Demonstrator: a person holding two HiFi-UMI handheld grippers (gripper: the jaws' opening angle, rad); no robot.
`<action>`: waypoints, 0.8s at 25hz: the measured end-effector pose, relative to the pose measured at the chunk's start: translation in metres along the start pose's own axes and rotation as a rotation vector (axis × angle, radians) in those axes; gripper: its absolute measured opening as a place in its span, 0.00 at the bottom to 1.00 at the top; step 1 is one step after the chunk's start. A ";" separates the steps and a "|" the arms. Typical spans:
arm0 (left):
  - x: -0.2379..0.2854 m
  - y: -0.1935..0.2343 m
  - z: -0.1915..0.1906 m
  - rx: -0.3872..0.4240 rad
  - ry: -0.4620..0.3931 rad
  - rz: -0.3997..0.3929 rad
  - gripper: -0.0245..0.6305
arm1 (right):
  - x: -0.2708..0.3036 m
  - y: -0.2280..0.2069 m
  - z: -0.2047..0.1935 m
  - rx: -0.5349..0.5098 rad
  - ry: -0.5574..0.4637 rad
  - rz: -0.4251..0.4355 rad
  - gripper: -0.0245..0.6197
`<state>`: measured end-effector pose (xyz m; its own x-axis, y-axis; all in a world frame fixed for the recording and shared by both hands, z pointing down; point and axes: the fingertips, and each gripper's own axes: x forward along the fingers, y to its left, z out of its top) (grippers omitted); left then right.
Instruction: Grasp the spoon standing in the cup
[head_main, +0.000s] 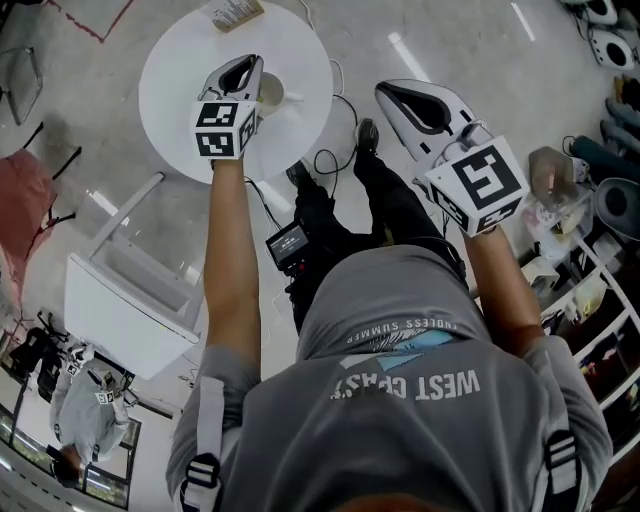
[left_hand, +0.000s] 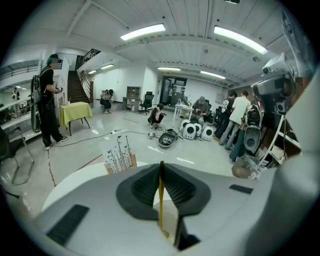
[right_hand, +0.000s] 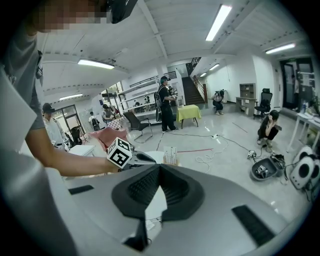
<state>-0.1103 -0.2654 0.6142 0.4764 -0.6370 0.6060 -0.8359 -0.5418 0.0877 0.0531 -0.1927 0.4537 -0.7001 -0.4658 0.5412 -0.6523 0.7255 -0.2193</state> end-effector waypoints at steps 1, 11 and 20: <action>-0.003 0.000 0.003 -0.002 -0.011 0.003 0.08 | 0.000 0.001 0.001 -0.003 -0.002 0.001 0.04; -0.035 0.009 0.041 -0.048 -0.120 0.017 0.08 | 0.004 0.008 0.015 -0.040 -0.017 0.011 0.04; -0.076 0.019 0.067 -0.167 -0.249 -0.008 0.08 | 0.012 0.025 0.026 -0.078 -0.023 0.030 0.04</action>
<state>-0.1438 -0.2641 0.5164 0.5182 -0.7592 0.3938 -0.8552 -0.4629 0.2331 0.0212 -0.1936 0.4338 -0.7264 -0.4541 0.5160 -0.6069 0.7762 -0.1712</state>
